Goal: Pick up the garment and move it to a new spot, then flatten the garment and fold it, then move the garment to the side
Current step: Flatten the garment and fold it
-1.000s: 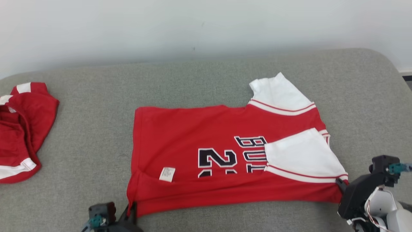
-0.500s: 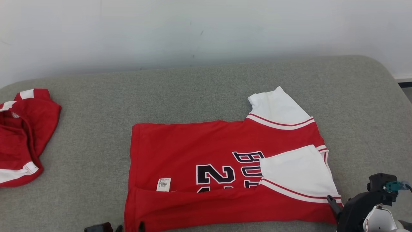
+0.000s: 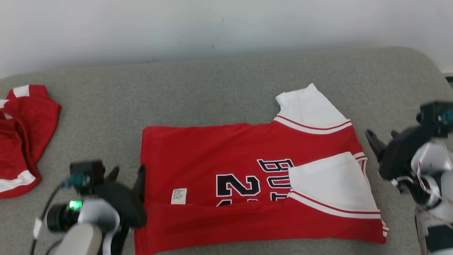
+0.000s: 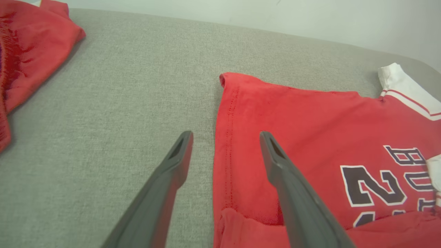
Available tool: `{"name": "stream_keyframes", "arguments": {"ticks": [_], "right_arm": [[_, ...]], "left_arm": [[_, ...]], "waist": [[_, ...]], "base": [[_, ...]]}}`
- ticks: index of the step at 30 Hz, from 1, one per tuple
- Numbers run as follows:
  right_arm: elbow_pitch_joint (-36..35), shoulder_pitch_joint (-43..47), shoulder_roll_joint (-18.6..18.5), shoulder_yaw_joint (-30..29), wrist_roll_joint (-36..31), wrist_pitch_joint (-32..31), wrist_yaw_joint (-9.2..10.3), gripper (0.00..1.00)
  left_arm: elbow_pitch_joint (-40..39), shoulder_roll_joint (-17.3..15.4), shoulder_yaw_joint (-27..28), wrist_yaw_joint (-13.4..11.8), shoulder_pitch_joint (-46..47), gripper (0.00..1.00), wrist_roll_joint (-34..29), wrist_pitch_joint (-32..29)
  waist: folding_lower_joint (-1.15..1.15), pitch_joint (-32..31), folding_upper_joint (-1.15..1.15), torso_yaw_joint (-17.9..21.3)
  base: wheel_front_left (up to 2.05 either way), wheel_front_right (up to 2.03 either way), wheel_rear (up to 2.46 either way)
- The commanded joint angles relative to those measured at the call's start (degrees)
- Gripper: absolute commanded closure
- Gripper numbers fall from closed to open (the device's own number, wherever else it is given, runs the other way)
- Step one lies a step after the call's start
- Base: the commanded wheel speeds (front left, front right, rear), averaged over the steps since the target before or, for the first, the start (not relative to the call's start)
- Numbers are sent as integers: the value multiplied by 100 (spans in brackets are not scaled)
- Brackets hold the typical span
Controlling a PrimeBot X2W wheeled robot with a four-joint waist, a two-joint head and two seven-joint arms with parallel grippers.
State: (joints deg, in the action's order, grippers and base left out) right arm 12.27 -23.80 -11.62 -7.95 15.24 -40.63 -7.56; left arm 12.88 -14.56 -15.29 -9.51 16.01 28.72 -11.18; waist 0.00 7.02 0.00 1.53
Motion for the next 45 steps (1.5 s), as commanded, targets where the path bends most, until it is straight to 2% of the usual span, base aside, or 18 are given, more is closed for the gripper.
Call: {"name": "stream_keyframes", "arguments": {"ticks": [1,8,13,16,20,28,29,30,31,32,42,45], "right_arm": [[69,-187,0,57,84,-54,15,0],[870,-1510,59,445,287,-164,15,0],[1429,-2187,-1,698,239,8,15,0],[1695,-2482,-49,850,197,143,15,0],[1981,-2704,-157,1084,146,265,15,0],[2527,-3012,-234,1197,212,476,15,0],[2562,-3046,-234,1217,214,496,15,0],[2616,-3086,-235,1230,212,488,15,0],[2660,-3129,-233,1242,215,487,15,0],[2694,-3179,-237,1252,220,478,15,0],[3031,-3641,-376,1266,138,480,15,0],[3245,-3870,-438,1233,-15,578,15,0]], "left_arm": [[82,-11,-19,54,263,0,36,-129],[944,220,-57,65,1831,0,181,-799],[1598,148,-304,-9,2586,0,-93,-1267],[1891,97,-398,-33,2907,0,-229,-1384],[2174,118,-476,86,3134,0,-250,-1388],[2592,109,-650,195,3376,0,-335,-1329],[2629,98,-679,225,3401,9,-347,-1342],[2674,91,-698,254,3427,39,-334,-1368],[2713,89,-712,287,3449,77,-319,-1402],[2749,90,-715,300,3474,100,-289,-1430],[2758,24,-615,467,3673,100,-97,-1498],[2654,0,-635,515,3767,100,-93,-1469]], "waist": [[0,228,0,-5],[0,730,0,29],[0,1036,0,20],[0,1159,0,22],[0,1248,0,33],[0,1363,0,48],[0,1383,0,53],[0,1401,0,58],[0,1416,0,61],[0,1437,0,63],[0,1667,0,-18],[0,1780,0,-146]], "base": [[0,0,0],[0,0,0],[0,0,0],[0,0,0],[0,0,0],[0,0,0],[0,0,0],[0,0,0],[0,0,0],[0,0,0],[0,0,0],[0,0,0]]}}
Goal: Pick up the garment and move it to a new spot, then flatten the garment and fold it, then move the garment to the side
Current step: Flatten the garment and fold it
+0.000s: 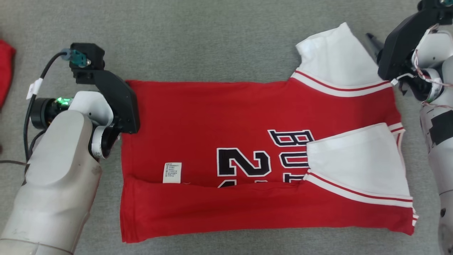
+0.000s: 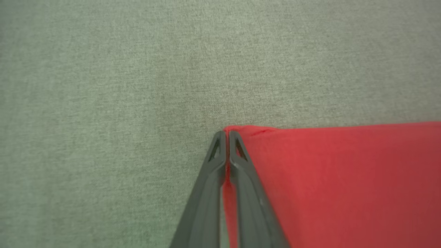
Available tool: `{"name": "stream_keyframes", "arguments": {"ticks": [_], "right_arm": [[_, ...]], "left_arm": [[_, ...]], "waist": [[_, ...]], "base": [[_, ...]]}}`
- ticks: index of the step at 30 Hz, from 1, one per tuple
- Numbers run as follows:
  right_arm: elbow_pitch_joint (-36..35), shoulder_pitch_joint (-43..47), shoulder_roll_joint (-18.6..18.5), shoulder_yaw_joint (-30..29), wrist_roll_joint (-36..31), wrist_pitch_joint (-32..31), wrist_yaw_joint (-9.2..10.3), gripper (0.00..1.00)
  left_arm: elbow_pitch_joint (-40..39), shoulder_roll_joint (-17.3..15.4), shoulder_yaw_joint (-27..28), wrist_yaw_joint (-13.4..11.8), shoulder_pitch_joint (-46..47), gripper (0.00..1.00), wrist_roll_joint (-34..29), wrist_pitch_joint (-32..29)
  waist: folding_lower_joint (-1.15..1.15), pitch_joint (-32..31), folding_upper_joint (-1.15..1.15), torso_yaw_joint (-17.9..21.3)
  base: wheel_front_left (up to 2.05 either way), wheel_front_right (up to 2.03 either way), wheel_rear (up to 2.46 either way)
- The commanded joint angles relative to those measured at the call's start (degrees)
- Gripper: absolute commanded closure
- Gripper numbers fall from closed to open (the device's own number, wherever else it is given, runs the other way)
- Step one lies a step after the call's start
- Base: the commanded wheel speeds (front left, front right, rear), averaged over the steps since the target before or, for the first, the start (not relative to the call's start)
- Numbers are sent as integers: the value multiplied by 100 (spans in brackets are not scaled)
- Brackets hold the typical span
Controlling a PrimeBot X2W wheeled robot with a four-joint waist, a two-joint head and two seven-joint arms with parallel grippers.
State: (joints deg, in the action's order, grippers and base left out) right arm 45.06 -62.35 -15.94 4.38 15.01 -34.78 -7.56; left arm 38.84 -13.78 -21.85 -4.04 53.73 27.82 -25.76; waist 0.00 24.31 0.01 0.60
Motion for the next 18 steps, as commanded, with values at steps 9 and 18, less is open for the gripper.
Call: {"name": "stream_keyframes", "arguments": {"ticks": [9,18], "right_arm": [[514,-362,-64,143,-77,97,15,0],[786,-530,-135,354,-55,286,15,100]], "left_arm": [[-253,78,-123,9,149,100,-14,68],[-398,116,-149,15,210,100,21,234]], "waist": [[0,405,-1,-382],[0,640,-1,-443]], "base": [[0,0,0],[0,0,0]]}}
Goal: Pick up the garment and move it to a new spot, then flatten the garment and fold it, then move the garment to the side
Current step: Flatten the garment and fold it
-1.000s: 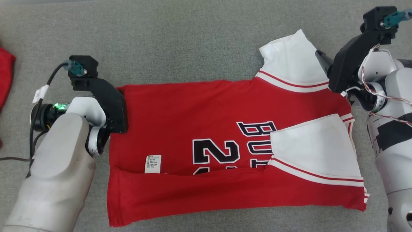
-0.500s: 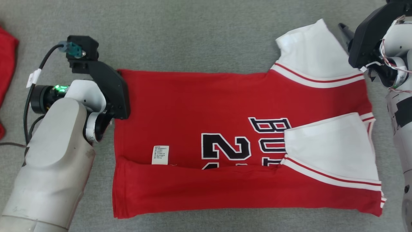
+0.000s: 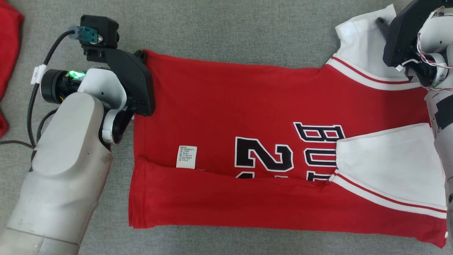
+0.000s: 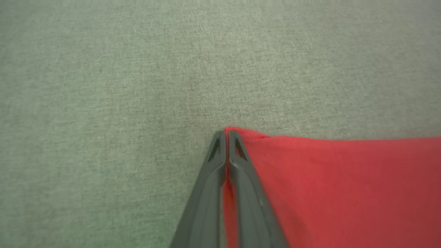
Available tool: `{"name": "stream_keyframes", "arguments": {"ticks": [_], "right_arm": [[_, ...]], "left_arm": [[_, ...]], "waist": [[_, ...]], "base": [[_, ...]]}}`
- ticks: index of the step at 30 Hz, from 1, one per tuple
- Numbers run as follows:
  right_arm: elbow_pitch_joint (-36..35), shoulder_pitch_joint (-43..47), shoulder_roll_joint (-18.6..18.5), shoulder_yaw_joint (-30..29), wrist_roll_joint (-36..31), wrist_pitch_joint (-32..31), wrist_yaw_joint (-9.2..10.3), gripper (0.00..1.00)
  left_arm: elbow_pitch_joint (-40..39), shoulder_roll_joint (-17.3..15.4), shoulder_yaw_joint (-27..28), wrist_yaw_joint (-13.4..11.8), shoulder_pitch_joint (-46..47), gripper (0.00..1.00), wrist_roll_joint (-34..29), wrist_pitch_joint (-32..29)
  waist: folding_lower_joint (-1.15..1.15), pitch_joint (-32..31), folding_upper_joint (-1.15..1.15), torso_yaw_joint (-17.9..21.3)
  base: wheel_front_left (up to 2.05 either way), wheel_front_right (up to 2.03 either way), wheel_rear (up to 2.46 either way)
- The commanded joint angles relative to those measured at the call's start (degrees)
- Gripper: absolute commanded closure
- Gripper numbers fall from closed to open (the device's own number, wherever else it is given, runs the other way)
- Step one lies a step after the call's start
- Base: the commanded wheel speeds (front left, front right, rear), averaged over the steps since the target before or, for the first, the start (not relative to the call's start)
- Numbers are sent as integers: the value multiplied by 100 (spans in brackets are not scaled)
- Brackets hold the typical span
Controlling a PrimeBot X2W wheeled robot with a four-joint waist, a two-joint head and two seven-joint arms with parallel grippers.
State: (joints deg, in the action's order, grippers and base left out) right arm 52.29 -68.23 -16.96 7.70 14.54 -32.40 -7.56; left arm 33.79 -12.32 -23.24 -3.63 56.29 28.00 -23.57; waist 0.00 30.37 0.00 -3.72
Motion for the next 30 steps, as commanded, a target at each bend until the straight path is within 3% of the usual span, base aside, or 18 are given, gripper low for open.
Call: {"name": "stream_keyframes", "arguments": {"ticks": [1,9,18,23,30], "right_arm": [[64,20,-64,16,-49,146,15,100],[137,-130,71,-12,-68,981,15,100],[71,139,129,151,574,1641,15,100],[-361,584,14,364,1238,1545,15,100],[-1953,1989,-605,576,2324,1061,15,100]], "left_arm": [[99,-24,2,-37,-42,100,3,77],[172,-122,79,-133,-47,100,-113,717],[294,1,34,-6,-239,100,-145,1621],[334,36,-61,55,-467,100,-201,1976],[241,24,-158,48,-1027,100,-262,2545]], "waist": [[0,38,0,-6],[0,-116,0,112],[0,-489,0,199],[0,-747,0,209],[0,-1261,0,257]], "base": [[0,0,0],[0,0,0],[0,0,0],[0,0,0],[0,0,0]]}}
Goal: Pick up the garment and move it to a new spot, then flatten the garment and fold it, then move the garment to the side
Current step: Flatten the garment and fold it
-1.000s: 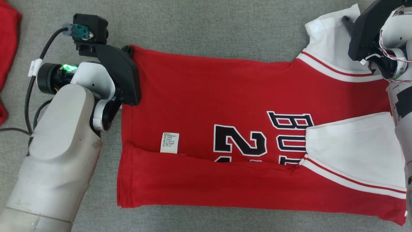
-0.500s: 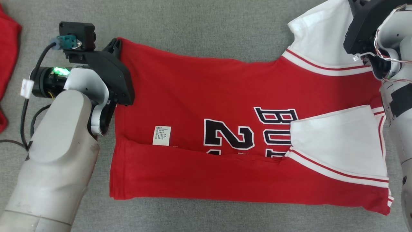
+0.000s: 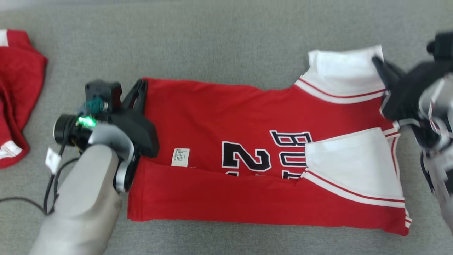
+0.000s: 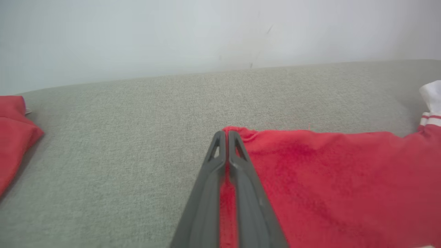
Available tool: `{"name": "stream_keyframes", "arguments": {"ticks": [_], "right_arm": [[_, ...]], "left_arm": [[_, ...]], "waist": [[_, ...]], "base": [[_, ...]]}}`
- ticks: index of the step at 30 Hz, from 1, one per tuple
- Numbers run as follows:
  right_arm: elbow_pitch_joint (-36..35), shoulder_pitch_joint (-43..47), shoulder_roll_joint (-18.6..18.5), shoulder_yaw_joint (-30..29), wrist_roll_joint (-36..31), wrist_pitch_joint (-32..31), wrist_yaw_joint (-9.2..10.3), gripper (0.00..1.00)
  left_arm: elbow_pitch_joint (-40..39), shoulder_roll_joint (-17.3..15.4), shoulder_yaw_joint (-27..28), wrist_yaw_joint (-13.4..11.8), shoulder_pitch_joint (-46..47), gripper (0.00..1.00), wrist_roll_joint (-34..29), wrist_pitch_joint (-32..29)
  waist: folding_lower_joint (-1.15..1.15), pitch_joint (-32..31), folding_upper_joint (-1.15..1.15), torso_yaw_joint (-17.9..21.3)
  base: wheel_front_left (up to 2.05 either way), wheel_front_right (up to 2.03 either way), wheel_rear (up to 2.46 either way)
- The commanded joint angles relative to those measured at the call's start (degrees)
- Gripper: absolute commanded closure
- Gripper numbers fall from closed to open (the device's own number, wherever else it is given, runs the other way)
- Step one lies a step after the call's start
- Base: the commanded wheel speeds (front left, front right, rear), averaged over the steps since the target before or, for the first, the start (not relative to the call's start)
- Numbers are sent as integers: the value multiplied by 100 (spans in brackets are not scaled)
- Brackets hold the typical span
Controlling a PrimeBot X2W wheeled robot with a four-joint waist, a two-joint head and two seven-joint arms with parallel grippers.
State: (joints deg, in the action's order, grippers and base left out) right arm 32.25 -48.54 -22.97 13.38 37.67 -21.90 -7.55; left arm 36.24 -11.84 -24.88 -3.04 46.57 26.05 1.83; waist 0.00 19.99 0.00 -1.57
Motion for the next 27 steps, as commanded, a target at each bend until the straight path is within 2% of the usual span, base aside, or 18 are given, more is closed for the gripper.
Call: {"name": "stream_keyframes", "arguments": {"ticks": [1,4,11,19,27], "right_arm": [[-217,257,-84,-28,91,-51,14,100],[-923,1024,-258,-255,264,-270,14,100],[-2322,2586,-312,-872,240,-985,13,100],[-3507,3683,49,-1333,31,-1817,13,100],[-4086,4425,439,-1596,-108,-2408,13,100]], "left_arm": [[-37,-36,7,-37,-156,100,-58,82],[-140,-76,-11,-79,-483,100,-43,274],[-332,-123,19,-191,-1277,100,106,493],[-244,-173,88,-345,-1789,100,235,596],[-74,-162,125,-403,-1908,100,358,686]], "waist": [[0,-284,0,61],[0,-489,0,111],[0,-799,0,208],[0,-941,0,265],[0,-1009,0,334]], "base": [[0,0,0],[0,0,0],[0,0,0],[0,0,0],[0,0,0]]}}
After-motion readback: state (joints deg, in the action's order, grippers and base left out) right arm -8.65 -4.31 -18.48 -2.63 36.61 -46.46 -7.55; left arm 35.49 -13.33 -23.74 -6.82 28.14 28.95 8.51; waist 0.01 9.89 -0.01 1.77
